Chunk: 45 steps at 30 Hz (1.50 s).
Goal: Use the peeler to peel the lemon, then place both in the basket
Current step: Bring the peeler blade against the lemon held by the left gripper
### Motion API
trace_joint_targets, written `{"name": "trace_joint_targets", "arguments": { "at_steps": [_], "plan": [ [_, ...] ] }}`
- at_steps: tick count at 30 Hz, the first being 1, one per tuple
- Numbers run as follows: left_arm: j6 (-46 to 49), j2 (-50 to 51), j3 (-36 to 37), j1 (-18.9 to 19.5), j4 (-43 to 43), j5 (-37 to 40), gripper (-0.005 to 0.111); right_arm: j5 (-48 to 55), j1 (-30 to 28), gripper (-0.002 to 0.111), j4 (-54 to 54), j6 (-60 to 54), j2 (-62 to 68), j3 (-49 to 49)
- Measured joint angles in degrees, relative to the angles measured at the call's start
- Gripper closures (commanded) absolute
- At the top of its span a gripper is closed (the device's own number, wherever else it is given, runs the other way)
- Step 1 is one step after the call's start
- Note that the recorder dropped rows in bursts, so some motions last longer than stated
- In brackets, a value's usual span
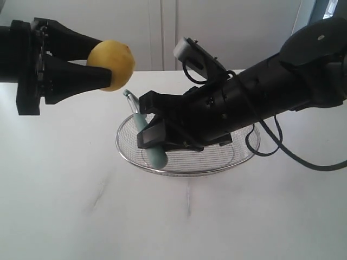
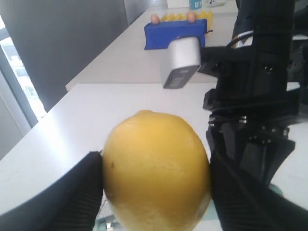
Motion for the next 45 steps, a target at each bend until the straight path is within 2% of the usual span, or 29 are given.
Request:
{"name": "trace_joint_targets", "arguments": {
  "at_steps": [4, 10, 35, 45],
  "plan": [
    [0.23, 0.0, 0.4, -0.4, 3.19, -5.18, 0.107, -1.84, 0.21, 0.108, 0.1, 0.0, 0.0, 0.0],
    [0.39, 0.0, 0.72, -0.5, 3.97, -7.4, 0.107, -2.69, 0.21, 0.108, 0.1, 0.17, 0.0, 0.0],
    [2.12, 0.0, 2.26, -0.5, 1.35, -7.82, 0.107, -0.8, 0.3, 0.108, 6.18, 0.81, 1.43, 0.0],
    [2.73, 0.0, 2.35, -3.26, 1.19, -8.95, 0.107, -0.8, 1.87, 0.108, 7.52, -0.2, 1.79, 0.0]
  ]
}}
